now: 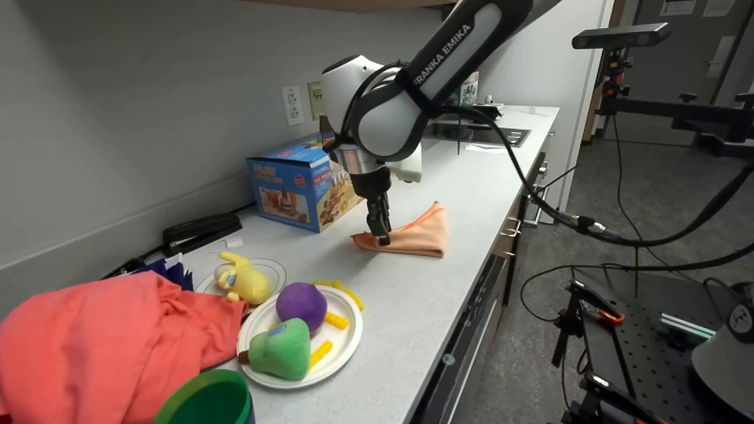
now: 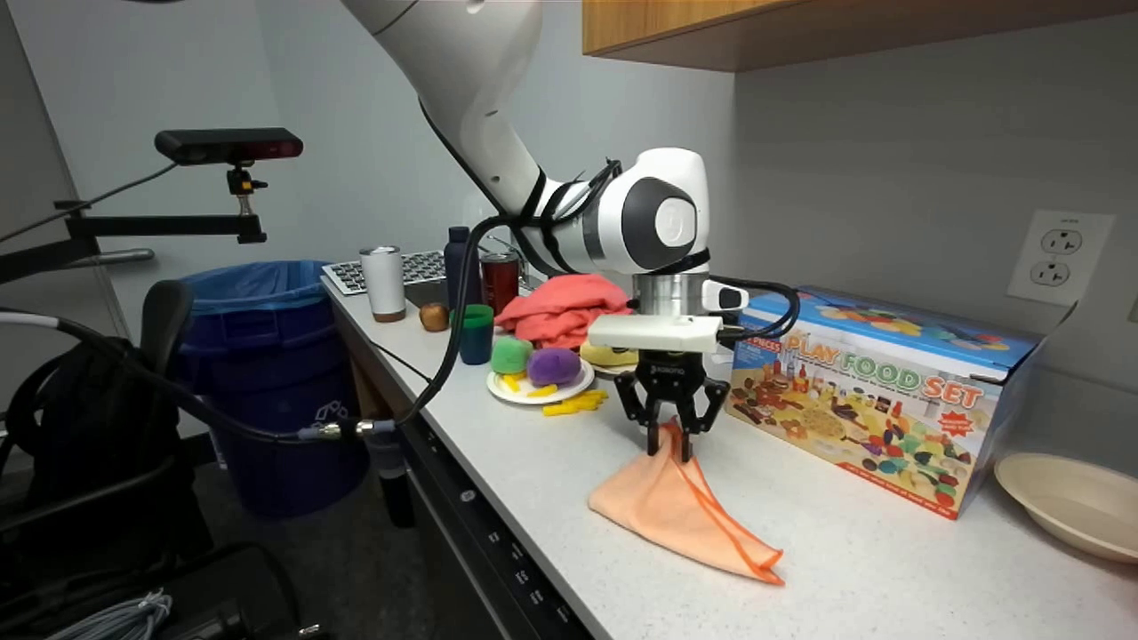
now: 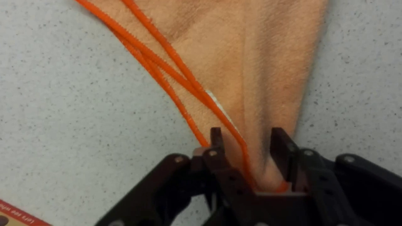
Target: Unfold the peach towel on the countertop.
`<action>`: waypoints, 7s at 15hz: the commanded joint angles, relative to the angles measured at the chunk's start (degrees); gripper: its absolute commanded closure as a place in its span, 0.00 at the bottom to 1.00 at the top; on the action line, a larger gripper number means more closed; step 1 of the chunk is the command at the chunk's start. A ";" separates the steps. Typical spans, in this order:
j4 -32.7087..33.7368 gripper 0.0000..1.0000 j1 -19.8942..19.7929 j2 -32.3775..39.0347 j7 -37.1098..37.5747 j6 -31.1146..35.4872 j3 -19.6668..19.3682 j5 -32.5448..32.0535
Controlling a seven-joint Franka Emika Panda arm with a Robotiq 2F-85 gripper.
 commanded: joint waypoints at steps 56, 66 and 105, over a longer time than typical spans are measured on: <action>-17.24 0.00 -6.83 -12.94 -0.01 2.32 -3.34 20.30; -16.59 0.00 -9.78 -7.96 -2.56 6.69 -2.33 32.65; 23.38 0.00 -4.04 15.46 -11.01 -16.35 1.29 4.61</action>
